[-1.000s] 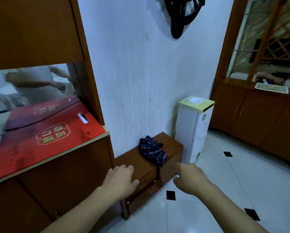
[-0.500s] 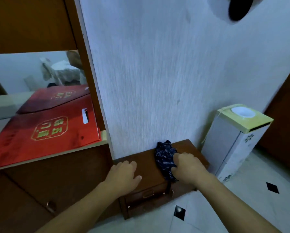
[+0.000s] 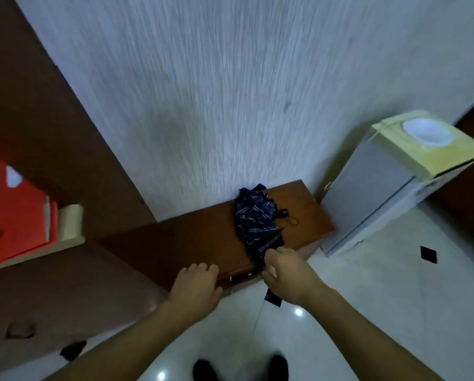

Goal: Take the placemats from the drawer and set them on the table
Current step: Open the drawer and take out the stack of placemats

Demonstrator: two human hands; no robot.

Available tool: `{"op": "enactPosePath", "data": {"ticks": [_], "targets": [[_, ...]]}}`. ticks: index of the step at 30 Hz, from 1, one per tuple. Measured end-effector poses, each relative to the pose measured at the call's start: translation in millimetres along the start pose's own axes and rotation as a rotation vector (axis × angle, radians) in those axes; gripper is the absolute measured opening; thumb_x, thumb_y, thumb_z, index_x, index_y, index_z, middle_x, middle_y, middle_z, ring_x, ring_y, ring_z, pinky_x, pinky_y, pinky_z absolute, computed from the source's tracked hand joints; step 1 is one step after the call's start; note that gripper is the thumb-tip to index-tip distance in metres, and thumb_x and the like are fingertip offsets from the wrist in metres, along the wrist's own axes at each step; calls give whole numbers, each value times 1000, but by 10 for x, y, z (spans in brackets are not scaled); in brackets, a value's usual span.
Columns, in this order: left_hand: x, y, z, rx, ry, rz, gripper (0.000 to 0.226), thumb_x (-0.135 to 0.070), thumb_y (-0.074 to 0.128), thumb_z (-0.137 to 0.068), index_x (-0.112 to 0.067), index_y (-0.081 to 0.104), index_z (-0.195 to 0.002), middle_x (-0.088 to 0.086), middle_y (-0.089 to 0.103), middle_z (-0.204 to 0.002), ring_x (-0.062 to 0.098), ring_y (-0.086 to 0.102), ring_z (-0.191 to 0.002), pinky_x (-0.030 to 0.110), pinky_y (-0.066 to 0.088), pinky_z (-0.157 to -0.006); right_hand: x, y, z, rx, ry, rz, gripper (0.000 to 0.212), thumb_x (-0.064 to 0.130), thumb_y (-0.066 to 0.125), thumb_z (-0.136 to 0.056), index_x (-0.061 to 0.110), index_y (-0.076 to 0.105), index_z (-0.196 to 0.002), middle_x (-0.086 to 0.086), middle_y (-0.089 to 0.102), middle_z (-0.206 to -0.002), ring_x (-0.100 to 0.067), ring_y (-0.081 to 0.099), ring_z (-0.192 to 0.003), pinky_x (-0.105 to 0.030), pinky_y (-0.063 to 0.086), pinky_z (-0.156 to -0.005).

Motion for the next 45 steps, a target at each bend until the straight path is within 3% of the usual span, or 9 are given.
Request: {"op": "enactPosePath", "data": {"ticks": [7,12,17,25,30,39,42,45], "targets": [[103,1365,-803,142,-211,60,45,-40,49,-93,-19,47,-132,9,56,-129,28,53,-117,37,42,-95,-809,1197,-870,176,-59,-59,23,28,58,-90,10,59,-104,-10,60,-103,-27,54,-98,-31,44,-78],[185,2443,-1249,241,-350,90,49,-35,49,-94,-12,42,-137,13,52,-133,31,49,-118,39,44,-93,-1451,2250,-1271,398,-73,-59,24,27,57,-90,7,59,-103,-13,62,-99,-30,57,-97,-35,50,-75],[311,3360,-1642,236,-406,184,52,-30,54,-92,-9,41,-137,15,47,-138,33,46,-122,41,45,-94,-1880,3087,-1515,502,-90,-37,25,26,57,-90,4,58,-103,-14,60,-98,-31,55,-97,-36,50,-75],[657,4379,-2309,116,-414,308,63,-24,62,-88,-13,32,-143,13,44,-142,32,46,-128,43,47,-97,-1801,4139,-1997,545,-233,-25,56,33,58,-92,11,42,-141,-10,45,-141,-29,47,-126,-44,47,-100],[742,4765,-2549,160,-392,299,68,-25,62,-87,-11,30,-145,13,36,-149,38,40,-133,47,48,-97,-1681,4672,-2307,495,-306,39,66,33,62,-90,12,34,-146,-9,40,-148,-31,50,-127,-42,48,-100],[650,4921,-2415,123,-419,322,64,-27,63,-82,-11,40,-140,14,45,-140,37,47,-117,43,47,-85,-1719,5030,-2270,500,-104,-72,62,22,63,-87,15,38,-143,-10,41,-148,-37,49,-127,-46,45,-102],[497,4962,-2188,155,-414,303,62,-27,65,-80,-8,44,-135,15,52,-130,35,50,-110,44,45,-83,-1714,5029,-1983,523,-95,-37,61,21,62,-86,12,40,-142,-13,47,-140,-38,54,-115,-46,48,-96],[315,5073,-1847,174,-385,250,66,-23,73,-66,-7,55,-127,16,61,-118,39,56,-104,43,48,-80,-1734,5033,-1597,567,-102,3,63,19,65,-84,11,43,-143,-17,59,-128,-40,58,-110,-45,49,-91]]}}
Point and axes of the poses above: each hand's wrist, its own z-axis away from the middle knuckle, its own y-axis out of the palm, x = y × z, the point moved 3 cm from there along -z, towards the middle knuckle
